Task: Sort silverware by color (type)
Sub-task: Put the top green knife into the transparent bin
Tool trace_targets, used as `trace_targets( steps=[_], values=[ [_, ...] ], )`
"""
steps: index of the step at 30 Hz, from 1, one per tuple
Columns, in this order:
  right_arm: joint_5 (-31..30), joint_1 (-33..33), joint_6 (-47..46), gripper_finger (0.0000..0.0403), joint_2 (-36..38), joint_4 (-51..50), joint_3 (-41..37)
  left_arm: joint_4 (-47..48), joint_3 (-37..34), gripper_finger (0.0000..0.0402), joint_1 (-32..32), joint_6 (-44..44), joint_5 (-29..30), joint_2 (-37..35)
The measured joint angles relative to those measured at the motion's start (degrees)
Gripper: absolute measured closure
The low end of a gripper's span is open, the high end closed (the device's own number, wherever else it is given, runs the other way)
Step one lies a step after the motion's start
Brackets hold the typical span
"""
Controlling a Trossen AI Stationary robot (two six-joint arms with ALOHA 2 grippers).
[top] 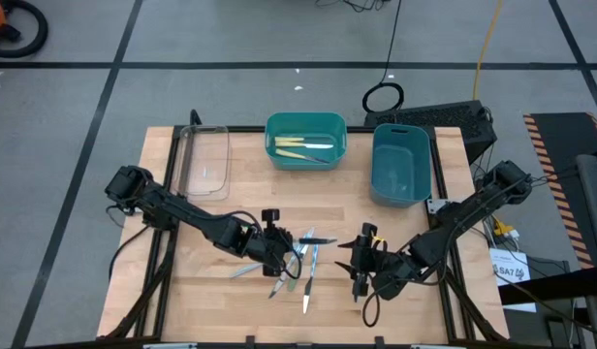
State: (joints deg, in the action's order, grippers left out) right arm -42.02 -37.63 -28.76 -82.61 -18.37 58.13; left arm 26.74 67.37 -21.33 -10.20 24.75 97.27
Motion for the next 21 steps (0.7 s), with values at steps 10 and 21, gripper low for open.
trace_targets(
  steps=[10, 21],
  values=[
    [0.2, -0.5, 0.8, 0.0204, 0.0, -0.2, 0.0, 0.9, 0.0, 0.0348, -0.2, 0.5, 2.4, 0.0],
    [0.4, -3.2, 4.6, 0.0204, 0.0, -1.8, 0.0, 4.6, 0.0, 0.0348, -0.2, -0.4, 4.0, 0.0]
  ],
)
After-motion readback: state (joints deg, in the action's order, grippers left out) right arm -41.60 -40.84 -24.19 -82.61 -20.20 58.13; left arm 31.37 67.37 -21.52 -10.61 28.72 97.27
